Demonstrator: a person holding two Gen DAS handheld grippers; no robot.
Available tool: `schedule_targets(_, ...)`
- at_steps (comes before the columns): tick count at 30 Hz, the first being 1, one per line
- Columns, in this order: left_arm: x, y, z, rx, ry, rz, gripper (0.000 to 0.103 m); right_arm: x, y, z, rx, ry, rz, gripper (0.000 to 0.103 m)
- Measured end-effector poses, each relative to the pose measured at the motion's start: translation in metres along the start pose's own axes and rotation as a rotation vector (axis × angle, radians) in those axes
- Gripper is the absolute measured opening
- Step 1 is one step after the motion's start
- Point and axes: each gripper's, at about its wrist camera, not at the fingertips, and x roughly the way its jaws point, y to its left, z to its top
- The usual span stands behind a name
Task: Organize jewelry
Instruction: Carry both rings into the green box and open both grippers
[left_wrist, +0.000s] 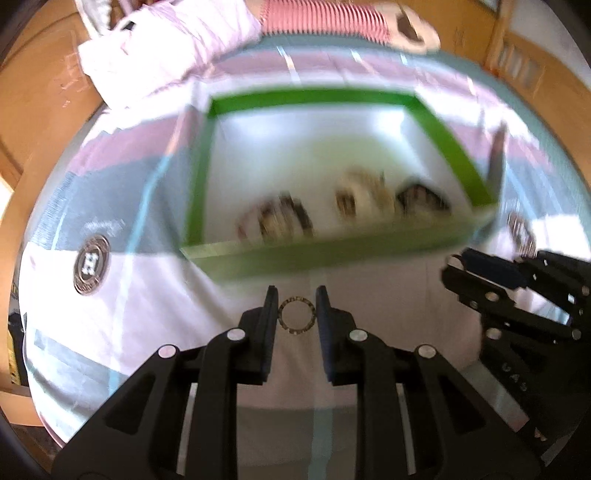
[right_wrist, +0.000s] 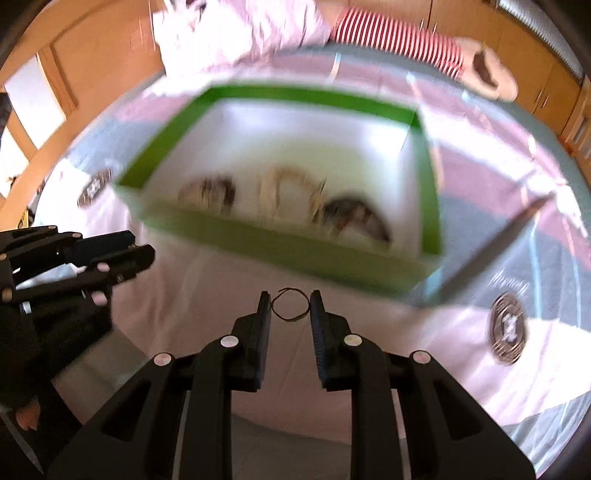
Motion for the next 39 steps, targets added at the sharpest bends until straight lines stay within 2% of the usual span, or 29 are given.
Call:
schedule_targets(5, -0.019, 0.017, 0.025, -0.062, -0.103, 0.016, 0.021, -0.026, -0.024, 0.019, 0.093, -0.146, 0.027, 0.021)
schedule_targets(8, -0.02, 0.012, 0.034, -0.057, -0.132, 0.02, 0.021, -0.023, -0.035, 0.03, 0.164, -0.172, 0.05, 0.021)
schedule_targets(13, -0.017, 0.01, 0.055, -0.034, -0.177, 0.022, 0.021, -0.01, -0.043, 0.044, 0.224, -0.199, 0.027, 0.021)
schedule_targets(17, 0.002, 0.02, 0.062, -0.095, -0.139, -0.002, 0.021, 0.004, -0.044, 0.042, 0.246, -0.179, 0.01, 0.021)
schedule_targets(20, 0.012, 0.024, 0.063, -0.103, -0.127, 0.028, 0.021, 0.013, -0.045, 0.041, 0.25, -0.16, 0.003, 0.021)
schedule_targets(24, 0.022, 0.028, 0.064, -0.131, -0.108, 0.016, 0.021, 0.017, -0.044, 0.04, 0.246, -0.151, -0.002, 0.021)
schedule_targets(39, 0.03, 0.013, 0.061, -0.09, -0.103, 0.028, 0.021, 0.022, -0.039, 0.04, 0.227, -0.138, 0.003, 0.021)
